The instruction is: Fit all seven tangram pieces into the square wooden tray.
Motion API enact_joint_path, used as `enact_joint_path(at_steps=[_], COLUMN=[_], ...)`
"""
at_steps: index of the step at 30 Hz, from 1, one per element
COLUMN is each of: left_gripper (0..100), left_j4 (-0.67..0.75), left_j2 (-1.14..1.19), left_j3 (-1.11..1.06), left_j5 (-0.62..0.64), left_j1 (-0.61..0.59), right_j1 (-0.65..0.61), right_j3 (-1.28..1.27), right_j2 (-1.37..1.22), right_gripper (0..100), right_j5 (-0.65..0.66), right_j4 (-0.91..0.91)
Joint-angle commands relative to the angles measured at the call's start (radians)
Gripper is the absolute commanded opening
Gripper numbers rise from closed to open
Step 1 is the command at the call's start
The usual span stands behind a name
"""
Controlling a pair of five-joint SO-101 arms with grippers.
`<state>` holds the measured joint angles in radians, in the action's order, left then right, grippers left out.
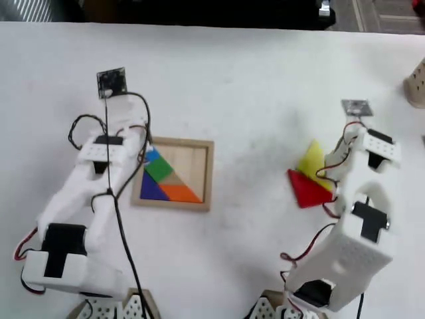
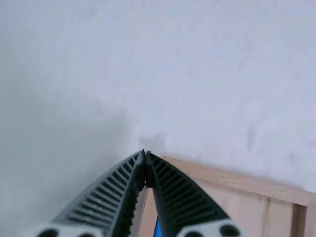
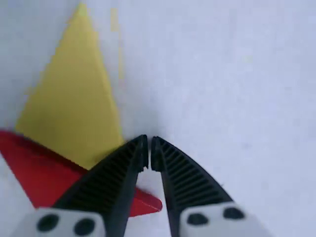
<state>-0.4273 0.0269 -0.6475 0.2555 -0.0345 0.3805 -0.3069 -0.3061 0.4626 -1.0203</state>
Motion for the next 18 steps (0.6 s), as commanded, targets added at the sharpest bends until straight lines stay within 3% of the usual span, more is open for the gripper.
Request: enact_joint_path(at_steps=[1, 11, 14, 18], left_gripper=[2, 2, 2, 2], left_j4=[0.018, 0.017, 0.017, 0.015], left_j2=[-0.005, -0.005, -0.005, -0.008], left_j3=[0.058, 0.055, 0.054, 0.052], left_j5=[-0.009, -0.009, -0.009, -0.009], left_j1=[-0.008, -0.010, -0.010, -0.012], right_j1=[-0.033, -0.041, -0.047, -0.019], right_j3=[-0.133, -0.450, -0.482, -0.486], right_j2=[0.148, 0.608, 0.668, 0.670], right_gripper=[1.7, 1.8, 1.8, 1.8], right_j5=[0.018, 0.046, 0.129, 0.138], right_j4=[-0.013, -0.010, -0.082, -0.091])
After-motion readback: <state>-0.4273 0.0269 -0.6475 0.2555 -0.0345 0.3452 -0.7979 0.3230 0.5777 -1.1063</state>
